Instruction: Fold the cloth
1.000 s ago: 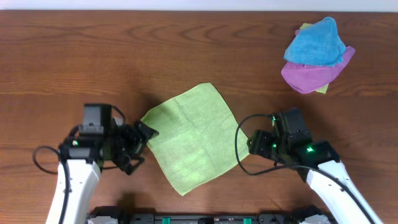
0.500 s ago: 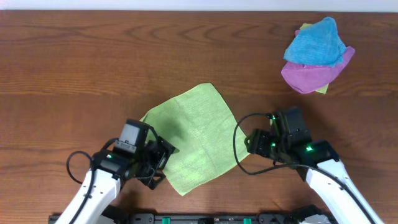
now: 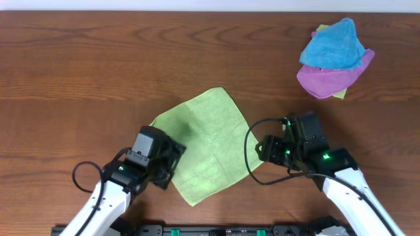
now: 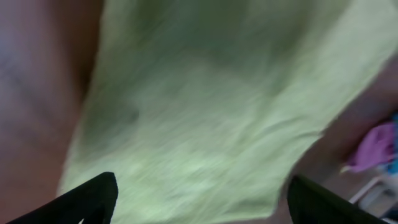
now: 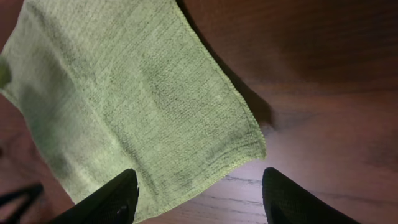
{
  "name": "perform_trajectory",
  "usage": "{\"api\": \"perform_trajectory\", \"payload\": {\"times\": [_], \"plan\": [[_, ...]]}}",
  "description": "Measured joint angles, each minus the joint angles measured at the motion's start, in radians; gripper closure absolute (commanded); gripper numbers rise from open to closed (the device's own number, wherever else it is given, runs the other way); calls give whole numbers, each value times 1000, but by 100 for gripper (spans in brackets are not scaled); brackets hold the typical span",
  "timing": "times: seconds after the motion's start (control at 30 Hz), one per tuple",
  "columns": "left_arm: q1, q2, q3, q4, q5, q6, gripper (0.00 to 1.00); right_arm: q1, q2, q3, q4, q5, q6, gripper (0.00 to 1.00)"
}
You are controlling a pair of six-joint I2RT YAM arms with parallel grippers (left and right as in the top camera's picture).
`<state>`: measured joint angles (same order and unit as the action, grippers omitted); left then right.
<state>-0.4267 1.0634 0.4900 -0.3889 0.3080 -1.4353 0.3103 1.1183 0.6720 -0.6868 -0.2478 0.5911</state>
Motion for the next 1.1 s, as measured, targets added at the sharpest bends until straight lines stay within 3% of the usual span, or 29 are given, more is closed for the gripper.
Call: {"api": "perform_trajectory", "payload": {"times": [0.2, 0.47, 0.7, 0.87, 1.1], "plan": [[36, 40, 0, 91, -118, -53, 9, 0, 0, 0, 0, -21, -11, 35], [87, 179, -2, 297, -160, -138, 9, 0, 0, 0, -3, -37, -15, 35], [175, 199, -2, 311, -186, -163, 10, 0, 1, 0, -6, -48, -16, 35], [203, 199, -2, 308, -196, -166, 18, 0, 1, 0, -6, -50, -18, 35], [203, 226, -2, 293, -211, -169, 15, 0, 1, 0, -4, -52, -18, 36]]}}
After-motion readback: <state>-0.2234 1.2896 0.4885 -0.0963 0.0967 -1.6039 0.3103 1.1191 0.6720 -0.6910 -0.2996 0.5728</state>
